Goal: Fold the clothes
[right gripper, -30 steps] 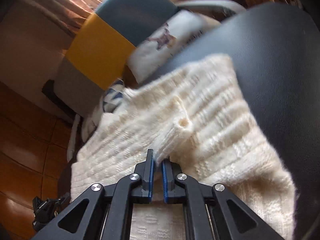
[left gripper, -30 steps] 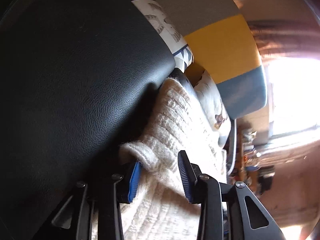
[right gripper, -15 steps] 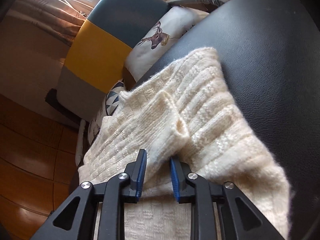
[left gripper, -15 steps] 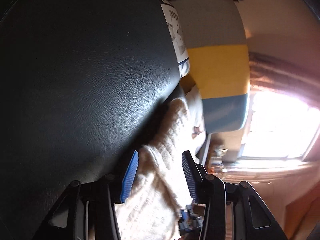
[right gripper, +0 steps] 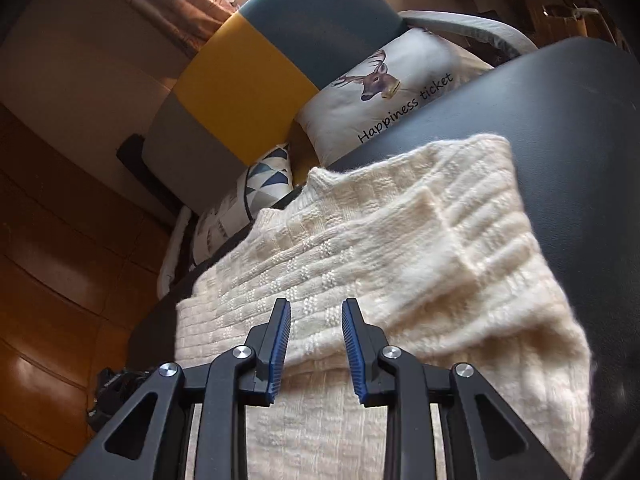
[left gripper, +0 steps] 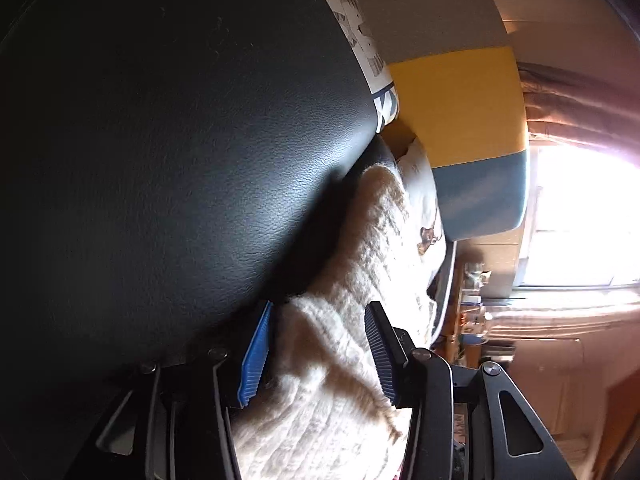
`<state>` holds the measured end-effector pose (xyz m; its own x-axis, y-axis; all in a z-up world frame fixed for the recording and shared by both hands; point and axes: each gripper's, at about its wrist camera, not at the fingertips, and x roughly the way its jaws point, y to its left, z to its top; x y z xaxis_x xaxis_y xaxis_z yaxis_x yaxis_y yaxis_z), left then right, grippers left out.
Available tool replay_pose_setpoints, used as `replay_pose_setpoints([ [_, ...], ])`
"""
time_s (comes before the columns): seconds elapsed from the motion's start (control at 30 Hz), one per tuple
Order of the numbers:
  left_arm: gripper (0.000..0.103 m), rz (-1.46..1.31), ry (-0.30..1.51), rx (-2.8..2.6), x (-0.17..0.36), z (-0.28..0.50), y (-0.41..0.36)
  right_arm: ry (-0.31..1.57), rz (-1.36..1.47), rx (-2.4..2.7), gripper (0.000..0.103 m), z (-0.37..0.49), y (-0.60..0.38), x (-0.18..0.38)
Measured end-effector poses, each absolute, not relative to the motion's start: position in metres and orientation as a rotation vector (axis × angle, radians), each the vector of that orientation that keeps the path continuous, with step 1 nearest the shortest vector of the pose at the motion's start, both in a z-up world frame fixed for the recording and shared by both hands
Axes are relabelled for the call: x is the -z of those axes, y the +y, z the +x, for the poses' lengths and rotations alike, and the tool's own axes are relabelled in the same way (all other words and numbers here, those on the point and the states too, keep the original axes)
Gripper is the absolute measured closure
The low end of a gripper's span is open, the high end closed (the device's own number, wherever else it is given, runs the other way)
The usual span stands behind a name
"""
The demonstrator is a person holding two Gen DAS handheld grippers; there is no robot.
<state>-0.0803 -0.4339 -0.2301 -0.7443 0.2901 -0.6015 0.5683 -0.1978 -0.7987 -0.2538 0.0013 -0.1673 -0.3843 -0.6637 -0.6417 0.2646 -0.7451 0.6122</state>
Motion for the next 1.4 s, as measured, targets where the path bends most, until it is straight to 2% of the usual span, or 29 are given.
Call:
replay_pose_setpoints([
  [0.13, 0.058, 1.041, 1.792, 2.072, 0.229, -0.093, -0.433, -0.478, 1.318, 2.193, 0.076, -0.27, -0.006, 0.177],
  [0.17, 0.071, 1.042, 1.775, 2.087, 0.227, -0.094, -0.432, -0.459, 1.33, 2.203, 0.076, -0.273, -0.007, 0.18],
  [0.2, 0.09, 1.043, 1.759, 2.101, 0.225, -0.095, -0.431, -0.442, 1.331, 2.211, 0.076, -0.273, -0.006, 0.183],
  [0.43, 0.092, 1.031, 1.46, 2.25, 0.203, -0.081, -0.427, -0.317, 1.339, 2.263, 0.081, -0.275, -0.002, 0.205],
  [0.53, 0.086, 1.089, 1.484, 2.245, 0.206, -0.081, -0.431, -0.282, 1.336, 2.266, 0.08, -0.275, -0.002, 0.206],
  [0.63, 0.075, 1.047, 1.413, 2.272, 0.189, -0.078, -0.443, -0.26, 1.345, 2.241, 0.079, -0.278, -0.003, 0.203],
  [0.7, 0.058, 1.042, 1.403, 2.318, 0.179, -0.086, -0.453, -0.242, 1.352, 2.223, 0.078, -0.281, -0.004, 0.201],
  [0.8, 0.052, 1.073, 1.32, 2.385, 0.173, -0.113, -0.464, -0.205, 1.355, 2.213, 0.079, -0.283, -0.006, 0.193],
  [0.87, 0.051, 1.118, 1.253, 2.415, 0.172, -0.131, -0.47, -0.197, 1.319, 2.217, 0.078, -0.283, -0.007, 0.182],
  [1.0, 0.051, 1.196, 1.251, 2.488, 0.183, -0.141, -0.481, -0.112, 1.262, 2.206, 0.078, -0.289, -0.019, 0.166],
  [1.13, 0.05, 1.211, 1.351, 2.535, 0.196, -0.159, -0.488, 0.035, 1.284, 2.217, 0.078, -0.3, -0.032, 0.169],
  [1.27, 0.05, 1.242, 1.416, 2.547, 0.21, -0.181, -0.483, 0.071, 1.318, 2.243, 0.078, -0.31, -0.027, 0.181],
  [1.3, 0.056, 1.244, 1.413, 2.542, 0.207, -0.177, -0.482, 0.086, 1.329, 2.251, 0.078, -0.312, -0.026, 0.185],
  [1.33, 0.067, 1.236, 1.372, 2.543, 0.204, -0.179, -0.48, 0.119, 1.343, 2.265, 0.078, -0.313, -0.025, 0.189],
  [1.37, 0.083, 1.203, 1.3, 2.57, 0.196, -0.177, -0.475, 0.149, 1.347, 2.278, 0.079, -0.314, -0.025, 0.193],
  [1.4, 0.085, 1.17, 1.229, 2.594, 0.188, -0.175, -0.47, 0.166, 1.326, 2.29, 0.08, -0.313, -0.025, 0.195],
])
